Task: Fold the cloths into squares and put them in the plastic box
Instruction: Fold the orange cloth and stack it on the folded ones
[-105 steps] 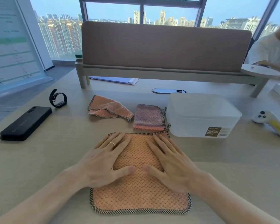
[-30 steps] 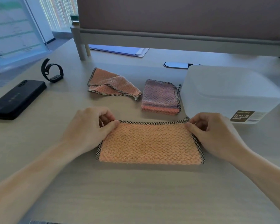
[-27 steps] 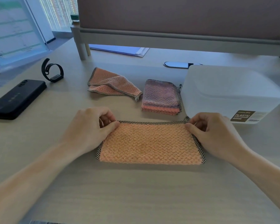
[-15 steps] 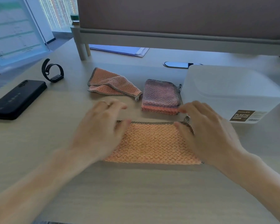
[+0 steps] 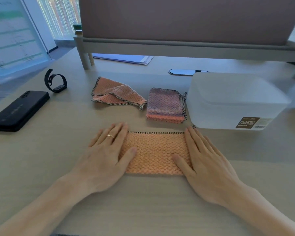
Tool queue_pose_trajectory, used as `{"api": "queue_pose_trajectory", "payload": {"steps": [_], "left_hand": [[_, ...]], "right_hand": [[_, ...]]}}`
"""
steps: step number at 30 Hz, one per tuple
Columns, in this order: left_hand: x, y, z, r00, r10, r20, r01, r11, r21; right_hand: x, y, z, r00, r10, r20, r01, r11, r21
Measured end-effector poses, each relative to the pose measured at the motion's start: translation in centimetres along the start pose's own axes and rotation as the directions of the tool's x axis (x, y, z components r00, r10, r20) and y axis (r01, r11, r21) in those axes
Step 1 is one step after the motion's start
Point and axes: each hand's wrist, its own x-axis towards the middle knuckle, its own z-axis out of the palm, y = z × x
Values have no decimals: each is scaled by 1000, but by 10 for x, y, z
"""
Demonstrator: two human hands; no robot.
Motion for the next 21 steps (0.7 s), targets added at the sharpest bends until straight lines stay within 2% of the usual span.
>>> {"api": "queue_pose_trajectory", "payload": {"steps": [3,5,6,8,11,13,16,19,21], "left_hand": [[-7,-20,-15,997,-52,64,60,990,-126],[-1,-24,-26,994,-105,19,106,955,-278],[6,-25,-30,993,-116,-29,103,952,-289],[22,-26,-37,994,-103,-45,93,977,-193],[43,-20,-48,993,-77,93,91,983,-162],[51,-16,-56,981,-48,190,83,979,-185],[54,-15,-66,970,-50,239,104,970,-219],[54,-12,-74,960,-28,278,135,918,-373],[53,-7,-78,949,-38,312,205,826,-525]], "right_hand": [[-8,8,-6,1000,19,-11,-19,1000,-5],[-10,-5,-14,995,-19,-102,18,1000,-5],[-10,-17,-19,988,-62,-140,62,998,-3],[-10,-51,-23,971,-172,-168,183,982,54],[-13,-93,-6,955,-271,-119,287,947,144],[-15,-100,8,961,-255,-104,269,949,164],[-15,-97,18,966,-244,-85,254,955,154],[-15,-97,17,965,-246,-89,257,955,148],[-15,-99,16,967,-240,-83,251,955,160]]}}
